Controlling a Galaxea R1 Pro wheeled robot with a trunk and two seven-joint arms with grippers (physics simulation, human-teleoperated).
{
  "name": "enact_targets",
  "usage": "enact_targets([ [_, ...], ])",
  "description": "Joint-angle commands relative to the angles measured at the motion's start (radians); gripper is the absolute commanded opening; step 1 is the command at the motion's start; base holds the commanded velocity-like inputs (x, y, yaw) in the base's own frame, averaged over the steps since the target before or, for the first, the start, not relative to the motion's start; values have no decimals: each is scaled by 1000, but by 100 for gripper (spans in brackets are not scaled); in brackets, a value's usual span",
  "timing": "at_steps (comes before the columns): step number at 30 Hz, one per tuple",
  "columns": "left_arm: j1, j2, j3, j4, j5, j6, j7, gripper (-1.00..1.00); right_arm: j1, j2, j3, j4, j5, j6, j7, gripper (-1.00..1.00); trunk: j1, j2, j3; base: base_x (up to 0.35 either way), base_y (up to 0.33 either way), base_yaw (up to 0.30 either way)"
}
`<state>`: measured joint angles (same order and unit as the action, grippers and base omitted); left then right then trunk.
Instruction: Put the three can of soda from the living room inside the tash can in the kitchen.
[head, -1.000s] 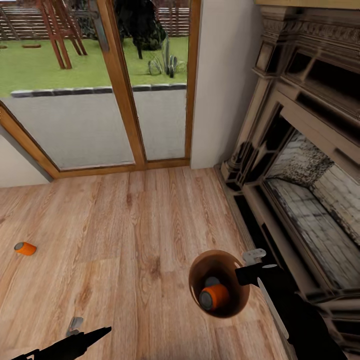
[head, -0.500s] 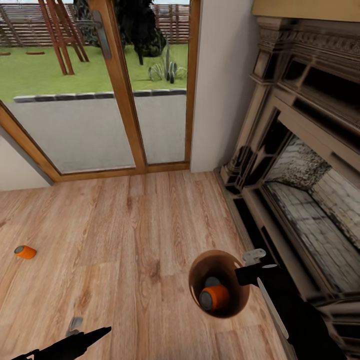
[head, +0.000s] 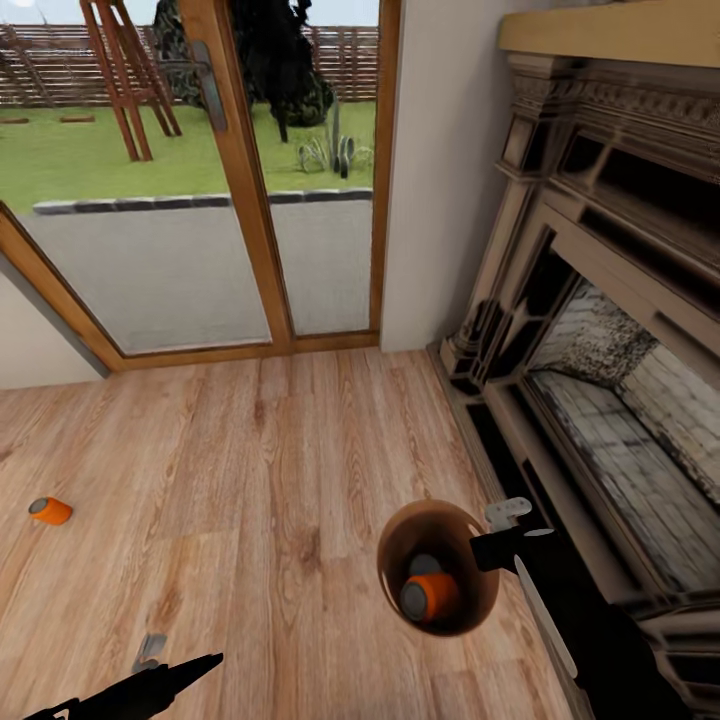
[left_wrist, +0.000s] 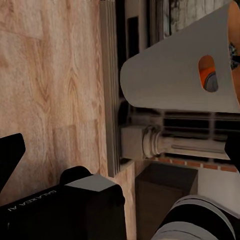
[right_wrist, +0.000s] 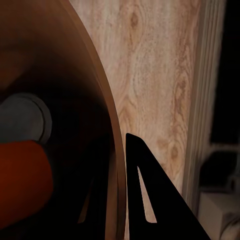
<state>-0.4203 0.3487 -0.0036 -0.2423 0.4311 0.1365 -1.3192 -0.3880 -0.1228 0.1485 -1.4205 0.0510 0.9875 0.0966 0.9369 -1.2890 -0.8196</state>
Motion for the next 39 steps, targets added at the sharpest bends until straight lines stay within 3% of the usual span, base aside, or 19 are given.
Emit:
enact_targets([
  [1,0,0,0,0,0,0,0,100,0,0,0,0,-14,0,6,-100,0,0,2,0,0,0],
  [39,0,-1,-1,0,0,0,-2,100,0,0,0,0,-14,0,6,-100,0,0,65,0,0,0],
])
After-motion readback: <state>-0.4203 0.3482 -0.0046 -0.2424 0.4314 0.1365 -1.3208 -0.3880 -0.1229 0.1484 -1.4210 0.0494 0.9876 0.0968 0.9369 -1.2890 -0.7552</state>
